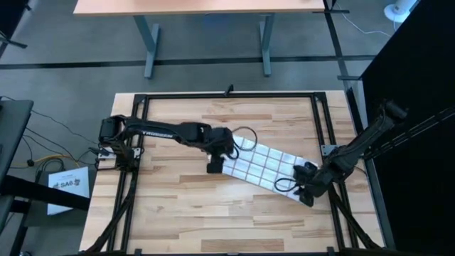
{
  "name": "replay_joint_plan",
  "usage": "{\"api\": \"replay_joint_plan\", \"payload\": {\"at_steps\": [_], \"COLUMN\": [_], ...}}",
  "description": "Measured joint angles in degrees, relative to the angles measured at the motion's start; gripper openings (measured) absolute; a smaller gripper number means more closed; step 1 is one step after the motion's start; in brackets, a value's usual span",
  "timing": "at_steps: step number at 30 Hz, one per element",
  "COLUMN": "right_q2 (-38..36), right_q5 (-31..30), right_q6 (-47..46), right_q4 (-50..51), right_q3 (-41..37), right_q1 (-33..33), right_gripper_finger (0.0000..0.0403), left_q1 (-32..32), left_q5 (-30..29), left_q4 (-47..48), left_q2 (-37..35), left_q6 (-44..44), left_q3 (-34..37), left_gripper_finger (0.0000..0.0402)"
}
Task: Roll towel
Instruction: Roll the towel
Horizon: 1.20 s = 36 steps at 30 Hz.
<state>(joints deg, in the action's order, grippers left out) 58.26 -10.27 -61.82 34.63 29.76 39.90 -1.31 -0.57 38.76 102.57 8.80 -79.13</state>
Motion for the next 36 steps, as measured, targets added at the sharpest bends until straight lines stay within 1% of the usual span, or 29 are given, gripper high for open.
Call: {"api": "replay_joint_plan", "payload": {"at_steps": [4, 7, 10, 13, 17, 23, 27, 32, 36], "right_q2": [6.32, 10.84, 15.15, 17.7, 17.86, 15.39, 14.84, 14.95, 14.95], "right_q5": [1.53, 2.49, 3.74, 4.14, 4.24, 6.01, 6.38, 7.34, 7.99], "right_q6": [2.43, 4.09, 5.62, 6.9, 10.49, 16.1, 19.24, 23.75, 26.55], "right_q4": [-0.73, -0.73, -1.11, -1.46, -1.97, -1.28, -1.52, -5.75, -7.14], "right_q3": [-0.07, -0.07, 0.06, 0.33, 0.35, 0.06, -0.04, -0.08, -0.11], "right_q1": [-3.28, -4.9, -5.58, -5.3, -4.74, -5.25, -5.24, -4.98, -4.97], "right_gripper_finger": [0.0161, 0.016, 0.016, 0.016, 0.016, 0.016, 0.016, 0.016, 0.016], "left_q1": [1.5, 1.17, 0.22, -0.27, 1.23, 7.67, 13.79, 20.88, 24.74], "left_q5": [0.47, 0.32, 0.44, 0.67, 1.26, 1.54, -1.07, -4.06, -5.6], "left_q4": [-0.44, 1.24, 3.82, 5.14, 4.57, 4.15, 3.8, 4.9, 5.57], "left_q2": [5.33, 9.23, 12.35, 12.81, 11.55, 10.88, 10.81, 9.61, 8.04], "left_q6": [4.41, 4.77, 1.81, -4.02, -12.78, -22.26, -27.58, -36.79, -42.09], "left_q3": [0.07, 0.06, 0.05, 0.4, 1.97, 2.6, 3.35, 7.5, 9.07], "left_gripper_finger": [0.0169, 0.0169, 0.0169, 0.0169, 0.0169, 0.0169, 0.0169, 0.0169, 0.0169]}}
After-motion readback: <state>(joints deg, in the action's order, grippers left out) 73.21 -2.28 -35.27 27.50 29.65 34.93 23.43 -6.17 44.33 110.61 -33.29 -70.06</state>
